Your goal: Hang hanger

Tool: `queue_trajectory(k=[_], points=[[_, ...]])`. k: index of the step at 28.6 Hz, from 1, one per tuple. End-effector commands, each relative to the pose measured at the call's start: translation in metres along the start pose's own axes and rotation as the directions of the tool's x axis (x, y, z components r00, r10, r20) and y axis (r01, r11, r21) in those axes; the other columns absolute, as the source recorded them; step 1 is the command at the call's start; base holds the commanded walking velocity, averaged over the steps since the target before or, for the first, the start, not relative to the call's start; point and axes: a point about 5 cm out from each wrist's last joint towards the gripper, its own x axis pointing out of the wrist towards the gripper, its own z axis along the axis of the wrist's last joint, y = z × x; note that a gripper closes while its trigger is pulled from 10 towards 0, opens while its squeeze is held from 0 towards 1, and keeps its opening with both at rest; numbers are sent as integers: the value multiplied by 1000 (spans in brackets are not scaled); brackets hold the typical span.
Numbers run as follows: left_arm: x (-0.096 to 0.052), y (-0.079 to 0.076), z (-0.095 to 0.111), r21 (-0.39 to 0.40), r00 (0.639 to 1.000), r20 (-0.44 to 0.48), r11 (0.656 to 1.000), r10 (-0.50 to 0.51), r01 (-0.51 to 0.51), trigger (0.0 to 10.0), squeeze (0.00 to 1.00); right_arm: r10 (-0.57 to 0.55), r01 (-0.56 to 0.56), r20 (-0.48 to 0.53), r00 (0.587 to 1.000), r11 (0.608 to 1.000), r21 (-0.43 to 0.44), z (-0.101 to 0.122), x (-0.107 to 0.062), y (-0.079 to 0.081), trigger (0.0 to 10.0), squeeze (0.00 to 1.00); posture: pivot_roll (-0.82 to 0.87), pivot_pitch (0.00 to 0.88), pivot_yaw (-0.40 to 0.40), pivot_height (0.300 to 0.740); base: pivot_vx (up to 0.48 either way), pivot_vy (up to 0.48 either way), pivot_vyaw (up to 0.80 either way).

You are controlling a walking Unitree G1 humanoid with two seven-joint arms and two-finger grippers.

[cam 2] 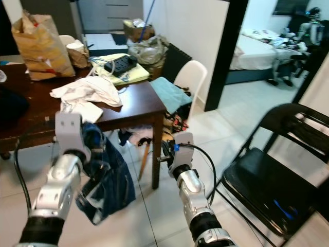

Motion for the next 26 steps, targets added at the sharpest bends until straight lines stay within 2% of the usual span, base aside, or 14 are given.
queue_trajectory(k=[1,3,4,6,7,8,11,13,14,15,16,19,23,26], points=[[7,13,17,48,998,57,998,37,-40,10000,0,17,-17,15,1000,1000,-2,4,4,6,10000,0,75,0,-78,740,435,0,800],[7,13,17,48,998,57,998,37,-40,10000,0,17,-17,15,1000,1000,-2,4,4,6,10000,0,75,0,-78,740,435,0,800],[15,17,29,69,995,92,997,39,-46,10000,0,1,-2,22,1000,1000,26,5,4,5,10000,0,75,0,-79,740,435,0,0],[34,22,72,115,977,207,991,40,-65,10000,0,-11,10,27,1000,999,52,5,3,2,10000,0,75,0,-75,740,431,0,0],[34,22,72,115,977,207,991,40,-65,10000,0,-11,10,27,1000,999,52,5,3,2,10000,0,75,0,-75,740,431,0,0],[41,25,92,129,964,261,988,46,-82,10000,0,-13,11,27,1000,998,56,5,2,1,10000,0,74,0,-73,740,439,0,0],[44,26,104,135,955,290,986,52,-95,10000,0,-12,11,27,1000,998,55,5,2,1,10000,0,74,0,-73,740,439,0,0],[52,21,129,146,942,336,989,-14,-38,10000,0,-28,25,34,999,998,63,5,1,-1,10000,0,77,0,-70,740,435,0,0],[52,21,129,146,942,336,989,-14,-38,10000,0,-28,25,34,999,998,63,5,1,-1,10000,0,77,0,-70,740,439,0,0],[56,10,139,151,931,349,987,-105,55,10000,0,-33,30,37,999,997,65,5,1,-1,10000,0,78,0,-69,740,435,0,0],[56,10,139,151,931,349,987,-105,55,10000,0,-33,30,37,999,997,65,5,1,-1,10000,0,78,0,-69,740,435,0,0],[60,-22,147,217,891,348,949,-292,227,10000,0,-39,36,41,998,997,68,5,0,-1,10000,0,72,0,-61,740,437,0,0],[61,-36,142,232,878,321,928,-355,291,10000,0,-46,43,43,998,997,71,5,0,-1,10000,0,69,0,-59,740,436,0,0],[59,-51,133,271,850,273,884,-450,381,10000,0,-52,48,45,998,996,74,5,-1,-1,10000,0,67,0,-54,740,434,0,0]])
